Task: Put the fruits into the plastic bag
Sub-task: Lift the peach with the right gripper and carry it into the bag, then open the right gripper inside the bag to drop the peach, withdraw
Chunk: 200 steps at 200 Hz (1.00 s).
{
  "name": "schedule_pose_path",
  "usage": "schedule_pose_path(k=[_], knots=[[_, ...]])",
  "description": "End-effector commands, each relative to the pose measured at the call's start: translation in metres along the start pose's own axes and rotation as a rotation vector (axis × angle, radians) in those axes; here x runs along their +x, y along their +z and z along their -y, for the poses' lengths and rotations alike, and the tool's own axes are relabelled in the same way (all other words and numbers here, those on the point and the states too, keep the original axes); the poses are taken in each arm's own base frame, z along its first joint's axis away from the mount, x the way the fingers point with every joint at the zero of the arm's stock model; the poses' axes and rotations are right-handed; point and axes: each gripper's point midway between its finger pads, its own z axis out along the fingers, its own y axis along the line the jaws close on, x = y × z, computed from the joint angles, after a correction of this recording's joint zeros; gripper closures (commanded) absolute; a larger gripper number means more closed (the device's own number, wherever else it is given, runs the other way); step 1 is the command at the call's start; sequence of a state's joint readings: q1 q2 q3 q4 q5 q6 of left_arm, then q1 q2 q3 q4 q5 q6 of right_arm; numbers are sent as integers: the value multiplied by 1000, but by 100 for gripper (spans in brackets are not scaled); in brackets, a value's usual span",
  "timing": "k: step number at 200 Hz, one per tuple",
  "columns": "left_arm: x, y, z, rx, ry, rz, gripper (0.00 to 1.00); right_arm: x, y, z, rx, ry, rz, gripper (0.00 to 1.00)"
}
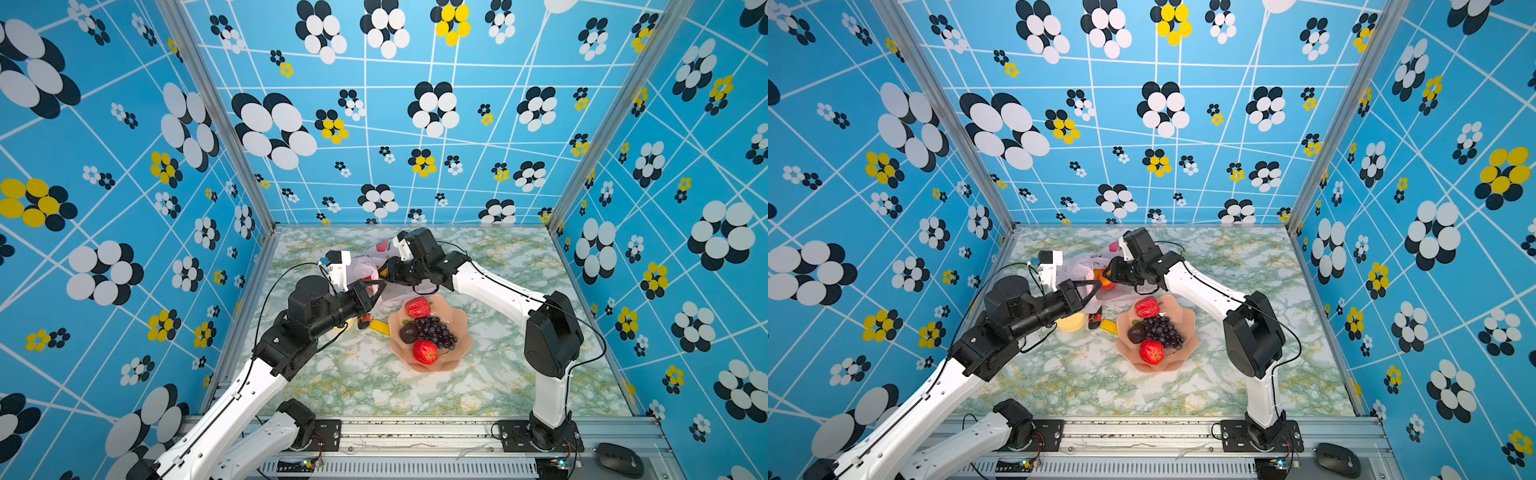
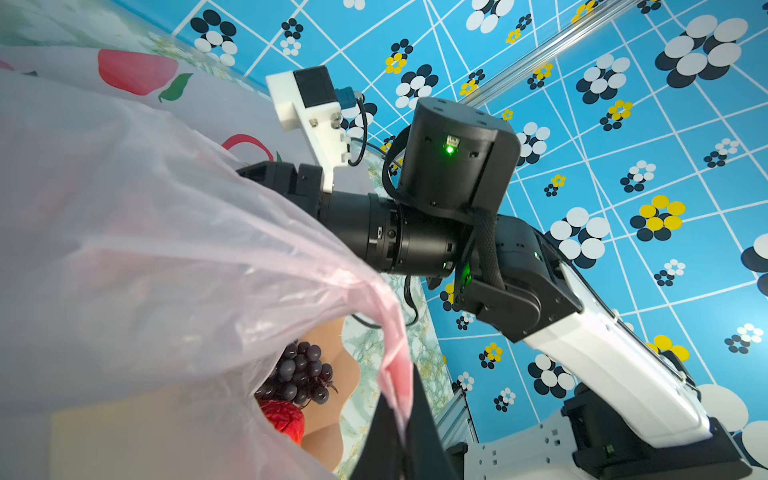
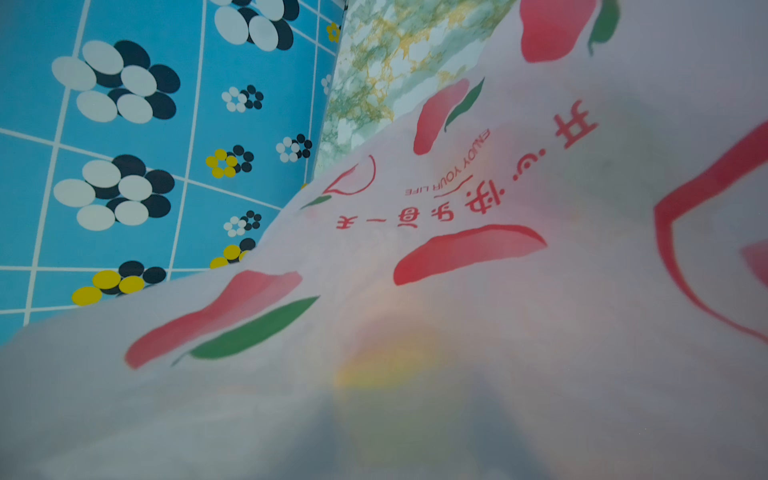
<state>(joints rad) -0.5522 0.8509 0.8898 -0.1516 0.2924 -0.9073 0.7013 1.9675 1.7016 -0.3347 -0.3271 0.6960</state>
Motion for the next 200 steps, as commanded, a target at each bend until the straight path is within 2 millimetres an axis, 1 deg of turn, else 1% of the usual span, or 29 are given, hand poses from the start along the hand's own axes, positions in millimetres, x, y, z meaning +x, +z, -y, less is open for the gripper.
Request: schedule_pose_path(k=[1,19,34,48,69,90,113,139,156,169,183,200], knots=[[2,-9,10,15,57,-19,100,-9,3,9,18,-22,-13,40],[4,-10,7,7,62,-25,100,-19,2,15,19,-9,7,32],[5,-12,4,-8,68,-26,100,-27,-3,15,12,-9,23,30],[5,-14,-4,-38,62,-15,100,-34,-10,14,9,-23,29,27],[3,-14,-6,-39,45,0,100,-44,-21,17,-1,-35,15,23],[3,-13,-9,-48,33,-5,100,-56,-37,29,0,-14,18,20],[7,-12,-20,-94,29,-15,100,-67,-58,32,-23,-20,37,18],[8,-15,-31,-142,29,-10,100,-79,-75,52,-11,-14,66,17],[8,-17,-35,-155,26,10,100,-90,-84,62,-13,6,103,17],[6,-18,-37,-159,17,28,100,-97,-88,54,-79,31,125,17],[6,-16,-37,-149,13,35,100,-104,-93,34,-177,41,145,17],[5,-11,-37,-147,11,32,100,-107,-100,10,-285,53,133,17]])
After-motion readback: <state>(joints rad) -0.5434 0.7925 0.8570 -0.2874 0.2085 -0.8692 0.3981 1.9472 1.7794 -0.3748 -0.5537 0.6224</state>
